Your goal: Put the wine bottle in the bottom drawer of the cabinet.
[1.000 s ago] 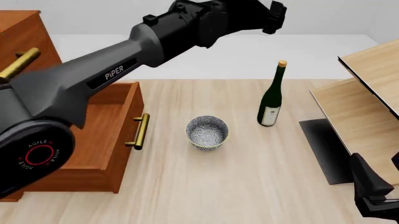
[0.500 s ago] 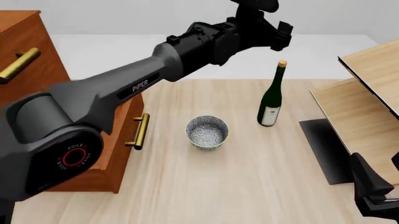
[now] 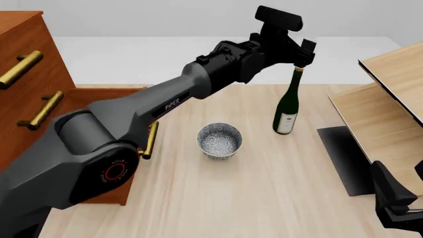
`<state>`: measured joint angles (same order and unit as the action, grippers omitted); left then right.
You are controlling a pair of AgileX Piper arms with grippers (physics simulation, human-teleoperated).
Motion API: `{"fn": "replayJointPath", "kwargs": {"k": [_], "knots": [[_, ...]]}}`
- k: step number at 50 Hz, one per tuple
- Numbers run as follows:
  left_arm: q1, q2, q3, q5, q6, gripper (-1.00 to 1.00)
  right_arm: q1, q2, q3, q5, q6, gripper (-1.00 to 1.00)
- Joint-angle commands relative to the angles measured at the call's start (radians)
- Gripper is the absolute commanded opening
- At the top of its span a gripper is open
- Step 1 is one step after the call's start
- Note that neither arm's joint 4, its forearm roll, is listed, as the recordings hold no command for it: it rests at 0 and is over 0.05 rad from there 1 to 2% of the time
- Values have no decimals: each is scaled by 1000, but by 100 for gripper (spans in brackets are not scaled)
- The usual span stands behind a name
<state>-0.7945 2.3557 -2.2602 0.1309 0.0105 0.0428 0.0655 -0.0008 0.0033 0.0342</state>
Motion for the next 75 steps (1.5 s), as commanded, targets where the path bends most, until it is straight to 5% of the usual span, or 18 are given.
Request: {"fn": "replayJointPath", "kwargs": {"k": [1,28,75], "knots": [[-4,37,3,-25,-6,100,-1,-12,0,11,6,100],[-11,83,47,-82,-29,100,-2,-45,0,45,8,100],[-23,238,-38,-110,-58,100,-18,-46,0,42,27,100]]}}
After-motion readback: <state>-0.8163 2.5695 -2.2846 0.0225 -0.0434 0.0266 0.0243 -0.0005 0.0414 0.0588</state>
